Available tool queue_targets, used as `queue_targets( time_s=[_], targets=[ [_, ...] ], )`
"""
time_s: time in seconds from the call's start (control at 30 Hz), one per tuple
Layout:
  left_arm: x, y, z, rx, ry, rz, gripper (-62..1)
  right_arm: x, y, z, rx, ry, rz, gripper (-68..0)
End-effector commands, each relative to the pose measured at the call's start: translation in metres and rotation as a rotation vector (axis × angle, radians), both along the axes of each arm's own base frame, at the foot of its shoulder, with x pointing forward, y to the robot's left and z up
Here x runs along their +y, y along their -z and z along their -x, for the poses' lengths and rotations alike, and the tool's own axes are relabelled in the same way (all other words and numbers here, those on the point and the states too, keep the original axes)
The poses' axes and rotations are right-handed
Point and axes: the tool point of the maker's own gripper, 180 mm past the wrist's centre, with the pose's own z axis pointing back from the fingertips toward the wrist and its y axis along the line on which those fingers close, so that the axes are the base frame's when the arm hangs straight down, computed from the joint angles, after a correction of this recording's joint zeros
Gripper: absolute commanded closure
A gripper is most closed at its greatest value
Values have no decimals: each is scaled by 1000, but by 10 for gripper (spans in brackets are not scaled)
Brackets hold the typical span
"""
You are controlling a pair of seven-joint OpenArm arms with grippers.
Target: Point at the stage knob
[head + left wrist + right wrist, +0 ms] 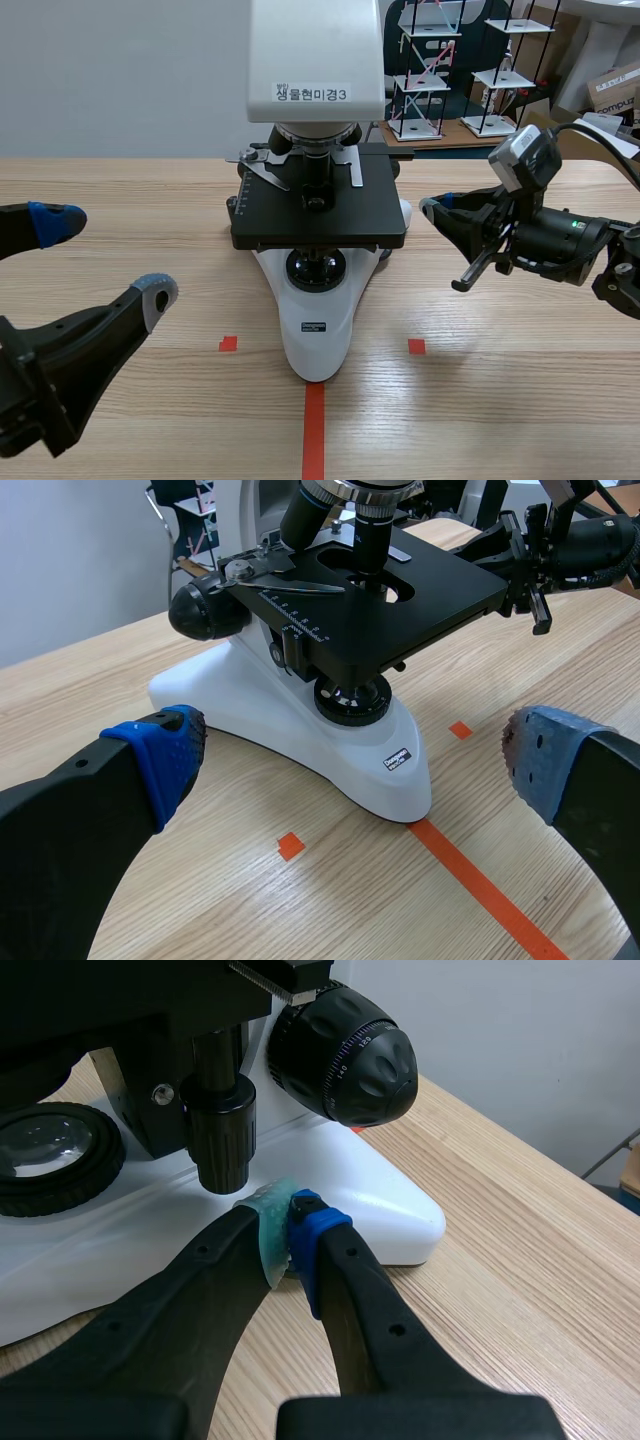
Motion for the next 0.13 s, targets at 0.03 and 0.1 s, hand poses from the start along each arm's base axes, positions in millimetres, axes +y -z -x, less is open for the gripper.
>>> queue_targets(
  time_s=[0.03, 0.1],
  targets=[
    [0, -5, 0, -13, -5, 19, -623, -1, -15, -6, -38, 2, -17, 1],
    [0, -5, 0, -13, -5, 19, -623, -1, -15, -6, -38, 2, -17, 1]
  ],
)
